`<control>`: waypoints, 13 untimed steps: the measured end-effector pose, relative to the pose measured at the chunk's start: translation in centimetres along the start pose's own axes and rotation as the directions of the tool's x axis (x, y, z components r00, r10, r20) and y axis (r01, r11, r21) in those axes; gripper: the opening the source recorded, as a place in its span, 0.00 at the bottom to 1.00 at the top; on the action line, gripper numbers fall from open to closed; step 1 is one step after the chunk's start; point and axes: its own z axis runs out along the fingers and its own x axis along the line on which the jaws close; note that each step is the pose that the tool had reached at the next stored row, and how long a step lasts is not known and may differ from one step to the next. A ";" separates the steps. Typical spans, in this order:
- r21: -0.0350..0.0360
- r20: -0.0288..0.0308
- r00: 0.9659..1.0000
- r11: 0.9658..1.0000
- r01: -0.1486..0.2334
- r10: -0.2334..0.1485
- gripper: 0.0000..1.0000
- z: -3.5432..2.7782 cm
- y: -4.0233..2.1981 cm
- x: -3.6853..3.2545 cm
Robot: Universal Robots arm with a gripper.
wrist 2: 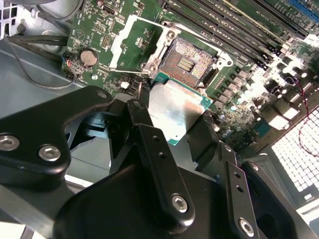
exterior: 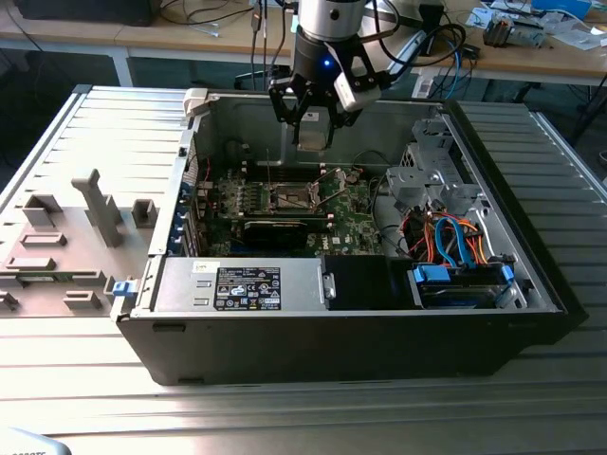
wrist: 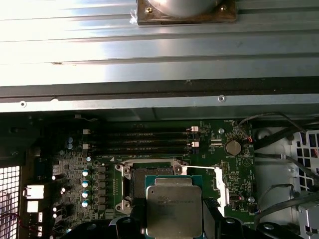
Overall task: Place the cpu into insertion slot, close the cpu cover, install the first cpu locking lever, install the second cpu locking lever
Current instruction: 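Place the cpu into insertion slot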
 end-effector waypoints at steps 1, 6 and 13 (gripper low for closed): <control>0.000 0.000 1.000 1.000 0.000 0.000 0.54 0.02 0.00 0.00; 0.001 0.000 1.000 1.000 0.000 0.000 0.54 0.17 -0.02 0.00; 0.001 0.000 1.000 1.000 0.000 0.000 0.54 0.23 -0.03 0.00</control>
